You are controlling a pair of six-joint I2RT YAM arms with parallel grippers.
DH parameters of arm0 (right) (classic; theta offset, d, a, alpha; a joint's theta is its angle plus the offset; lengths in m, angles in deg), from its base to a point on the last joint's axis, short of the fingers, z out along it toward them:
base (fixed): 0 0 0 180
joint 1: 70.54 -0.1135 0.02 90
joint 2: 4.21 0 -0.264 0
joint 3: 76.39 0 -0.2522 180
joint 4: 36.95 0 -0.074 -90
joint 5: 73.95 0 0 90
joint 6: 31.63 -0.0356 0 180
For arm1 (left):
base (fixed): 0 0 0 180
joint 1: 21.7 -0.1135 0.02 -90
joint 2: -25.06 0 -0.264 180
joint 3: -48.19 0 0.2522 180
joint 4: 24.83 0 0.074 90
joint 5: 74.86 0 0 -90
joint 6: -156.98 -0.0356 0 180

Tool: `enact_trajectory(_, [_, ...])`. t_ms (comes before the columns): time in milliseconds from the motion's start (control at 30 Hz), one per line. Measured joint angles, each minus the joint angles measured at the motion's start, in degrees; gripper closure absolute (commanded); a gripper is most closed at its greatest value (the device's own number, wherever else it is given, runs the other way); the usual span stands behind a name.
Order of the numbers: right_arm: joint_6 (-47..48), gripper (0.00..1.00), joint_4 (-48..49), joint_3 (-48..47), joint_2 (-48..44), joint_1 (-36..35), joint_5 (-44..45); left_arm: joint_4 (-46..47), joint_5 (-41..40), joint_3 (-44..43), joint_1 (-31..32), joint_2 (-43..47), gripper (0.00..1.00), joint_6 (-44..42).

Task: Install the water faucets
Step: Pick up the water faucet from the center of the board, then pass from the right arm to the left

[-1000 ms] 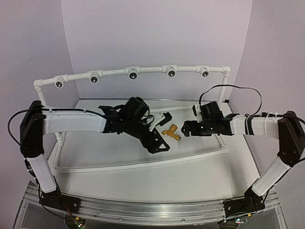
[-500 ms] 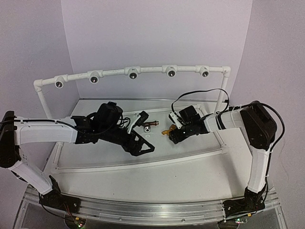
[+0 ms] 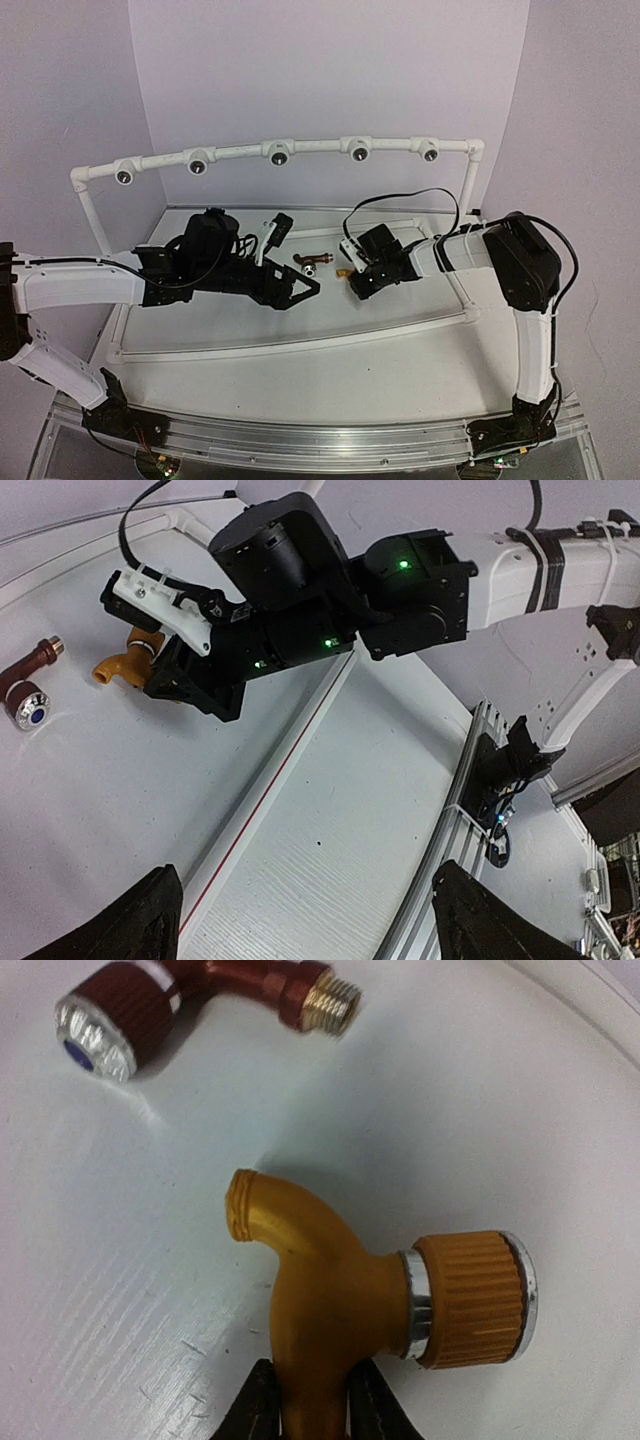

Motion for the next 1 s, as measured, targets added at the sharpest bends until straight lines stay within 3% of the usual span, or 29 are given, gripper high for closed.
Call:
enact_trajectory(133, [-9.09, 1.00, 0.53, 1.82, -1.97, -0.05, -2.40, 2.00, -1.79, 1.94, -0.09, 1.24, 0.08, 3.53])
enact_trajectory(267, [-22.31, 1.00, 2.60, 10.98, -10.95, -0.04, -8.28, 4.85, -3.18, 4.12, -0.10, 2.58, 0.07, 7.41])
enact_trajectory(467, [-48.07, 1.00, 19.69, 24.37, -29.30, -0.45, -17.60, 11.75, -0.79, 4.49, -0.12, 2.02, 0.11, 12.01])
enact_trajectory(633, [-62.68, 1.00, 30.70, 26.63, -33.63, -3.70, -18.25, 15.05, 2.15, 0.36, 1.35, -5.25, 0.17, 14.34])
enact_trajectory(867, [-68.71, 1.00, 33.56, 26.67, -35.44, -10.41, -15.96, 16.23, 2.46, -4.89, 3.78, -11.32, 0.36, 15.75])
enact_trajectory(1000, [-69.69, 1.00, 34.20, 26.89, -36.38, -11.36, -13.98, 16.39, 0.75, -5.13, 3.82, -11.44, 0.60, 16.44])
